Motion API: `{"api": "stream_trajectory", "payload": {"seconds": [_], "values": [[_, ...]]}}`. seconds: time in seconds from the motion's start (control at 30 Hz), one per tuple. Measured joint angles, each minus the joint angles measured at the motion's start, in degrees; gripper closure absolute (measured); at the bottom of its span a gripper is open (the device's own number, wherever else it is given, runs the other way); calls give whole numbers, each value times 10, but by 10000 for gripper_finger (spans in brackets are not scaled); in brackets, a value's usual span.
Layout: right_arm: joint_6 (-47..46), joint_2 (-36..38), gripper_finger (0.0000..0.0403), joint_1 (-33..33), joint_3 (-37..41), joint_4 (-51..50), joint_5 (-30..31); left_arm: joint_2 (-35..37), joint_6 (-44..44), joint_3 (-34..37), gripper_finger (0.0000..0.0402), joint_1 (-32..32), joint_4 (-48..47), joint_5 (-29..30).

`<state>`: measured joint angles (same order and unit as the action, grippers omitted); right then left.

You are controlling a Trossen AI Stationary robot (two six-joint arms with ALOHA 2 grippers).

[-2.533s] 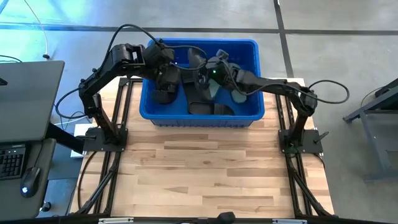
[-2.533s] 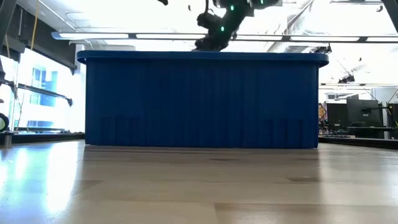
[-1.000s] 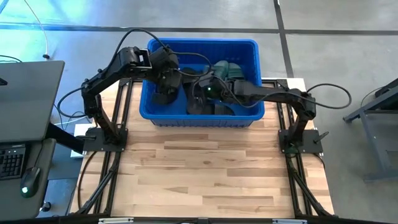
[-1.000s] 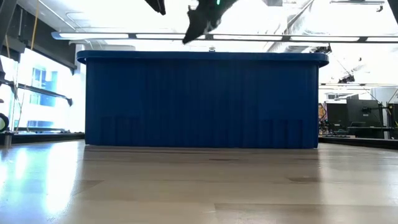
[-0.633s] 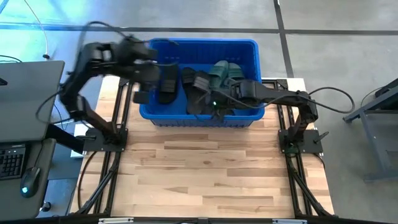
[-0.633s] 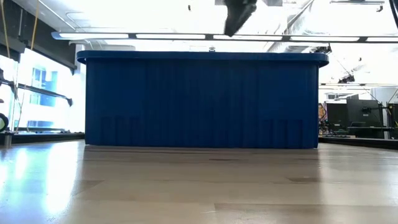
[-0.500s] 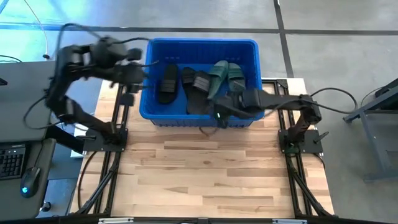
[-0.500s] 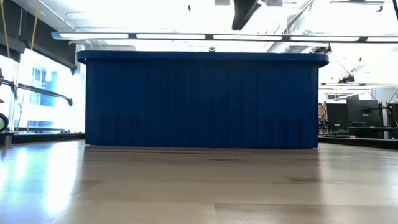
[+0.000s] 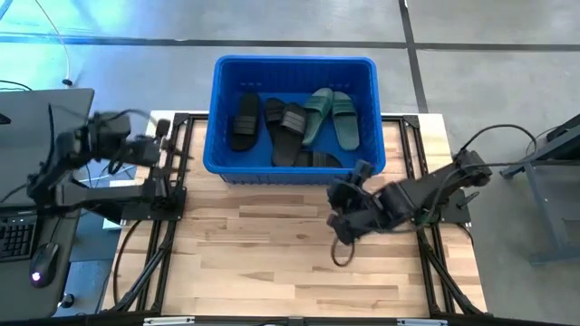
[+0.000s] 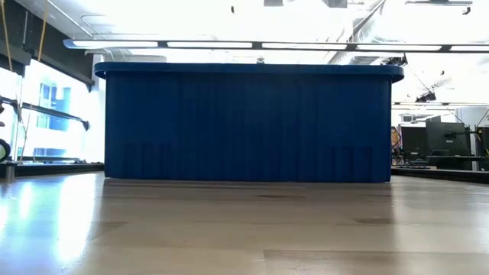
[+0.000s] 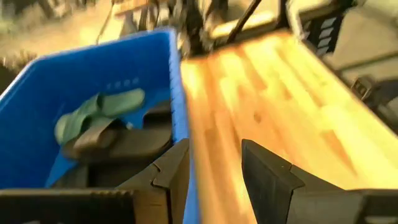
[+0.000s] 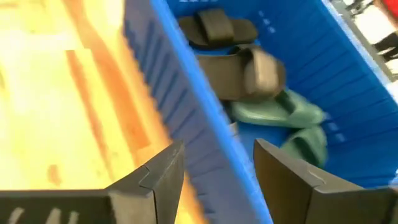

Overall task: Pick and place slides into bin
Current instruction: Return to Home Position

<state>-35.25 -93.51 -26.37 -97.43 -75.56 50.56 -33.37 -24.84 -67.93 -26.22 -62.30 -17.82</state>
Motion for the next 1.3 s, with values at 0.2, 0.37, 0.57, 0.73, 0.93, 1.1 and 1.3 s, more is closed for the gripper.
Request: {"api": "stream_trajectory", "payload": {"seconds": [0.2,0.37,0.57,0.73,0.93,1.1,1.3], "values": [[-33,70,224,-43,105,85,7,170,55,207,273,0,131,-58],[-39,155,224,-50,189,123,18,272,87,341,273,0,232,-67],[-43,274,224,-63,347,243,25,321,130,418,273,0,356,-90],[17,352,224,-76,500,411,-3,321,105,418,273,0,326,-148],[106,433,224,-74,645,604,-66,321,107,418,273,0,306,-106],[49,478,224,-74,715,643,-133,321,106,418,273,0,303,-96],[-53,503,226,-74,751,651,-130,321,97,418,273,0,292,-80]]}}
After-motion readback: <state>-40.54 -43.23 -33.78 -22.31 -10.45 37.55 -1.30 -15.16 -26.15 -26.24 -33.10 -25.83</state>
